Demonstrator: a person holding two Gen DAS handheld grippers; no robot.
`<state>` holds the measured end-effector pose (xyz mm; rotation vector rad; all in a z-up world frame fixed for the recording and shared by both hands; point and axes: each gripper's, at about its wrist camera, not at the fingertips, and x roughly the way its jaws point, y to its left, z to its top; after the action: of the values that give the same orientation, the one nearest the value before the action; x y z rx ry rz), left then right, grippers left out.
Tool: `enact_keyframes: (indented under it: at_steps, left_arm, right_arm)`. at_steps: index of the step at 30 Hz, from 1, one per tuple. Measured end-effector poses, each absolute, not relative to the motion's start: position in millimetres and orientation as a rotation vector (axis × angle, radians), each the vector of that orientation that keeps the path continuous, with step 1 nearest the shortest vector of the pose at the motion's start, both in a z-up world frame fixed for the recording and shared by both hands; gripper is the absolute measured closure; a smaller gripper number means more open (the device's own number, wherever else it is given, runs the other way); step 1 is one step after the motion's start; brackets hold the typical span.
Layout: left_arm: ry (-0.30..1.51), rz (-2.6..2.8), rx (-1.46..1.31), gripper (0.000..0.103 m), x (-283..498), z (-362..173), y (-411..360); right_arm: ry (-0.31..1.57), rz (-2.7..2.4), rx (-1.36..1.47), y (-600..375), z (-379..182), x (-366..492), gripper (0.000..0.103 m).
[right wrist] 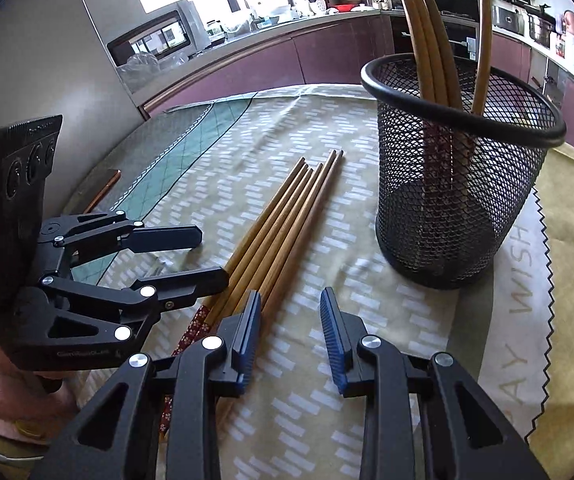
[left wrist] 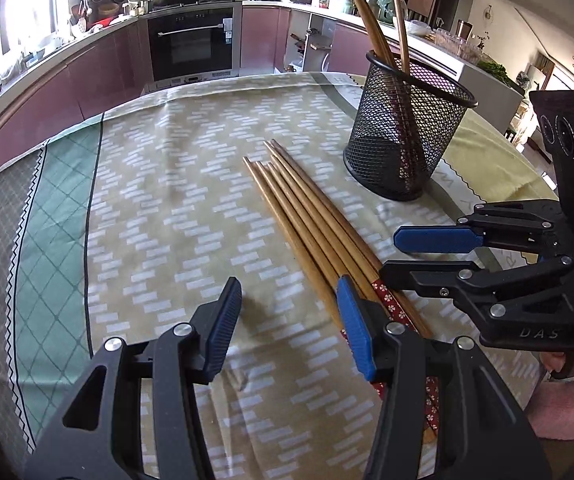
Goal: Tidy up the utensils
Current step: 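Return the right gripper to the chopsticks and close on one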
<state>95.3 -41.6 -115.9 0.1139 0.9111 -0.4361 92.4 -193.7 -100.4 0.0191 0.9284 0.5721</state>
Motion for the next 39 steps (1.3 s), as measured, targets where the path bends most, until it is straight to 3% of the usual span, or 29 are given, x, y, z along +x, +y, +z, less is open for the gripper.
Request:
enact_keyframes:
  at_steps: [33,36,39]
  left_arm:
    - [0.920,-0.407,0.143,0.065,109.7,-117.6,-42.4]
    - [0.919,-0.401,0.142,0.067,112.3,-118.1,-43.1]
    - [0.920,-0.390,0.137,0.076,116.7,-118.0,-44.1]
  right_arm:
    - [0.933,0.481,-0.075,-172.3,-101.2,111.9,0.076]
    - [0.922,0.467,-0.073,-170.1,-101.9,116.0,0.080]
    - [0.923,0.472,-0.030,-175.3,-102.7,119.1,0.092]
